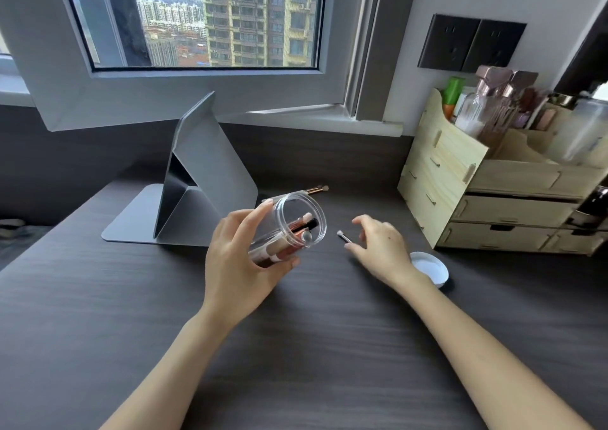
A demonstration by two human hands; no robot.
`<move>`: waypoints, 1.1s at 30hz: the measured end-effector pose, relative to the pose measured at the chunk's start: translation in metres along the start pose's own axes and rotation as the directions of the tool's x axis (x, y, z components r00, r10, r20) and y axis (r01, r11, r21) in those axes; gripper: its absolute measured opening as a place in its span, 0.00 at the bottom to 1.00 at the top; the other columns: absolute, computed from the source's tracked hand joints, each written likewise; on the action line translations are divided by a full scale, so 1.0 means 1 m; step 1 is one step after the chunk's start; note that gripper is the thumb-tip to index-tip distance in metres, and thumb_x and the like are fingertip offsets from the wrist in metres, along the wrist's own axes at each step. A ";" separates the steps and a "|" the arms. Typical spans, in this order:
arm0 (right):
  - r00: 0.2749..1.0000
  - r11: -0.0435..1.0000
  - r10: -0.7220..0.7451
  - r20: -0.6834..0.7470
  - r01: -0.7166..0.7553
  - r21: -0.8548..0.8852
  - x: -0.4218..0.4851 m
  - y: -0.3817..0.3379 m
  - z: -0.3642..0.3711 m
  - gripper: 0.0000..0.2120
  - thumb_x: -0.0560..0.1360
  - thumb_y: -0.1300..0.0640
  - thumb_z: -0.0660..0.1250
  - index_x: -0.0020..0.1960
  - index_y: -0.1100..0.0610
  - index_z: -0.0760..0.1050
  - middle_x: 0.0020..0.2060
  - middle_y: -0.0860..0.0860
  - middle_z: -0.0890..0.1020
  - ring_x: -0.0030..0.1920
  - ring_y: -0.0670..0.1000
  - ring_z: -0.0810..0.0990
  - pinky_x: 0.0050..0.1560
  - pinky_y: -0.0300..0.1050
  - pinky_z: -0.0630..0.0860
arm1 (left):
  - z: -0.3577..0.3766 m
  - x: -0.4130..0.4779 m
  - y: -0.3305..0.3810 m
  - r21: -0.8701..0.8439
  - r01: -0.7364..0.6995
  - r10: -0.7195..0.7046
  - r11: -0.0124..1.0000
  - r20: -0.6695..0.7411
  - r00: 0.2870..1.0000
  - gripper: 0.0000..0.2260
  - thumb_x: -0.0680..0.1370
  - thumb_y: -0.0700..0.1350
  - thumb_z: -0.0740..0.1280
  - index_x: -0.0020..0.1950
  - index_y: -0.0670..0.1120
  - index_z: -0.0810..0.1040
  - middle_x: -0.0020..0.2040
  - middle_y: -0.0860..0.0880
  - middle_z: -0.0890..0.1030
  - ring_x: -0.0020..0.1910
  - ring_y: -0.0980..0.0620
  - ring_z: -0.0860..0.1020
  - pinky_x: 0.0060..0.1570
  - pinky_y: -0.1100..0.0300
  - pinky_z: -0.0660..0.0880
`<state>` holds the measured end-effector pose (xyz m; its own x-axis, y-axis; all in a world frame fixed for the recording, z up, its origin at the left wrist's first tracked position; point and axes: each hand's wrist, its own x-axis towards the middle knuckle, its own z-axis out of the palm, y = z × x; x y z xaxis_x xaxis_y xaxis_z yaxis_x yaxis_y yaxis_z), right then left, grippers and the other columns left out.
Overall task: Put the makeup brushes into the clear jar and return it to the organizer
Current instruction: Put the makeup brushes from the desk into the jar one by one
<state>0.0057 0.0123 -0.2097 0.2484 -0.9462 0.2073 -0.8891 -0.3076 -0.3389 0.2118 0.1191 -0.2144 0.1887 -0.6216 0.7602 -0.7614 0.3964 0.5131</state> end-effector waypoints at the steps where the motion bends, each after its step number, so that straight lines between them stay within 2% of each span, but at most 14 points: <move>1: 0.999 0.999 0.012 0.042 -0.011 -0.036 0.005 0.001 0.004 0.21 0.74 0.52 0.67 0.64 0.57 0.69 0.53 0.55 0.80 0.57 0.58 0.75 0.52 0.47 0.69 | 0.000 0.000 -0.001 0.003 -0.001 0.001 1.000 0.003 1.000 0.34 0.60 0.54 0.76 0.65 0.53 0.70 0.53 0.55 0.73 0.49 0.49 0.74 0.49 0.49 0.75; 5: 0.985 0.996 0.038 0.169 -0.025 -0.081 0.021 0.001 0.006 0.17 0.77 0.54 0.60 0.65 0.57 0.67 0.56 0.57 0.80 0.59 0.59 0.75 0.53 0.49 0.71 | 0.000 0.000 -0.002 0.005 -0.003 0.003 1.000 0.005 1.000 0.34 0.61 0.55 0.76 0.65 0.53 0.70 0.53 0.55 0.74 0.49 0.49 0.74 0.48 0.49 0.76; 7: 0.990 0.998 0.003 0.144 0.007 -0.069 0.020 -0.002 0.000 0.15 0.78 0.56 0.58 0.64 0.57 0.70 0.57 0.58 0.80 0.59 0.60 0.76 0.55 0.50 0.71 | 0.000 0.000 -0.001 0.011 -0.002 0.002 1.000 0.002 1.000 0.34 0.61 0.55 0.75 0.65 0.53 0.70 0.52 0.55 0.73 0.49 0.49 0.74 0.48 0.50 0.75; 9: 0.999 0.998 -0.046 -0.021 0.047 0.035 0.015 -0.005 -0.014 0.14 0.76 0.60 0.60 0.60 0.56 0.75 0.52 0.56 0.82 0.55 0.59 0.78 0.54 0.49 0.73 | 0.000 0.000 -0.001 0.018 0.008 -0.008 1.000 -0.007 1.000 0.34 0.61 0.55 0.76 0.65 0.52 0.70 0.52 0.55 0.74 0.49 0.49 0.74 0.49 0.51 0.75; 11: 0.969 0.952 -0.038 -0.245 0.110 0.286 0.008 -0.007 -0.036 0.13 0.73 0.63 0.63 0.56 0.55 0.77 0.41 0.53 0.82 0.44 0.56 0.80 0.48 0.53 0.78 | 0.000 0.000 -0.001 0.026 0.023 -0.023 0.999 -0.022 1.000 0.34 0.60 0.54 0.77 0.65 0.52 0.70 0.53 0.55 0.74 0.50 0.49 0.74 0.49 0.51 0.75; 12: 0.944 0.886 -0.005 -0.330 0.158 0.437 0.003 -0.010 -0.050 0.14 0.73 0.64 0.64 0.58 0.55 0.76 0.37 0.51 0.79 0.38 0.53 0.79 0.43 0.53 0.79 | 0.000 0.000 -0.001 0.030 0.028 -0.027 0.999 -0.027 0.999 0.35 0.60 0.53 0.77 0.65 0.51 0.70 0.53 0.55 0.74 0.50 0.49 0.74 0.49 0.51 0.75; 14: 0.898 0.652 0.073 -0.433 0.286 0.703 -0.010 -0.017 -0.080 0.19 0.75 0.66 0.64 0.65 0.57 0.71 0.35 0.50 0.76 0.33 0.47 0.77 0.33 0.45 0.79 | 0.000 0.000 -0.001 0.034 0.034 -0.033 0.999 -0.031 0.999 0.35 0.60 0.53 0.77 0.65 0.51 0.71 0.53 0.55 0.73 0.50 0.49 0.74 0.48 0.50 0.75; 16: 0.852 0.398 0.141 -0.504 0.417 0.817 -0.025 -0.028 -0.107 0.19 0.76 0.69 0.62 0.66 0.62 0.69 0.37 0.51 0.75 0.31 0.43 0.78 0.31 0.39 0.78 | 0.001 0.000 -0.001 0.030 0.039 -0.038 0.999 -0.024 0.999 0.35 0.60 0.53 0.77 0.65 0.52 0.71 0.52 0.56 0.73 0.50 0.49 0.74 0.48 0.49 0.76; 17: 0.828 0.322 0.160 -0.538 0.472 0.821 -0.032 -0.035 -0.116 0.17 0.76 0.70 0.61 0.65 0.64 0.69 0.37 0.52 0.75 0.31 0.43 0.78 0.32 0.39 0.79 | 0.001 0.000 -0.001 0.023 0.041 -0.040 0.999 -0.016 0.999 0.35 0.60 0.54 0.77 0.65 0.52 0.71 0.52 0.56 0.73 0.50 0.49 0.74 0.48 0.48 0.76; 20: 0.774 0.194 0.175 -0.608 0.578 0.793 -0.051 -0.059 -0.127 0.14 0.75 0.71 0.60 0.59 0.61 0.72 0.36 0.52 0.76 0.32 0.47 0.80 0.36 0.43 0.81 | 0.001 -0.001 -0.001 0.007 0.021 -0.021 1.000 0.005 1.000 0.34 0.61 0.56 0.75 0.65 0.52 0.71 0.53 0.55 0.73 0.51 0.49 0.75 0.47 0.47 0.77; 23: 0.750 0.125 0.143 -0.645 0.633 0.764 -0.056 -0.080 -0.118 0.13 0.75 0.71 0.59 0.54 0.57 0.70 0.35 0.50 0.79 0.34 0.52 0.81 0.40 0.48 0.81 | 0.002 -0.001 0.000 0.023 -0.009 0.008 1.000 0.026 1.000 0.34 0.61 0.54 0.77 0.65 0.51 0.71 0.53 0.54 0.74 0.50 0.49 0.75 0.49 0.49 0.76; 26: 0.724 0.157 0.055 -0.687 0.673 0.722 -0.055 -0.096 -0.099 0.16 0.74 0.74 0.59 0.50 0.53 0.69 0.38 0.51 0.78 0.37 0.56 0.82 0.44 0.52 0.81 | 0.002 -0.002 -0.001 0.026 -0.017 0.016 1.000 0.043 0.999 0.35 0.60 0.53 0.77 0.65 0.50 0.72 0.53 0.53 0.75 0.50 0.48 0.75 0.50 0.50 0.76; 29: 0.710 0.295 -0.081 -0.700 0.688 0.663 -0.054 -0.098 -0.077 0.16 0.73 0.76 0.61 0.48 0.55 0.68 0.41 0.57 0.77 0.42 0.57 0.83 0.46 0.45 0.80 | 0.000 0.000 -0.001 -0.001 0.020 -0.020 1.000 0.031 0.999 0.35 0.60 0.54 0.77 0.65 0.53 0.70 0.53 0.54 0.75 0.51 0.48 0.76 0.51 0.49 0.76; 33: 0.705 0.528 -0.200 -0.680 0.663 0.531 -0.049 -0.082 -0.053 0.07 0.72 0.69 0.66 0.48 0.61 0.71 0.43 0.56 0.82 0.46 0.52 0.83 0.49 0.46 0.80 | -0.002 0.001 0.001 -0.043 0.057 -0.056 0.997 0.015 0.998 0.35 0.61 0.56 0.75 0.66 0.53 0.70 0.53 0.53 0.76 0.51 0.49 0.76 0.51 0.48 0.75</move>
<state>0.0461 0.0890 -0.1432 0.0917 -0.5373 0.8384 -0.1003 -0.8426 -0.5291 0.2126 0.1202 -0.2125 0.2218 -0.6528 0.7243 -0.7221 0.3892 0.5719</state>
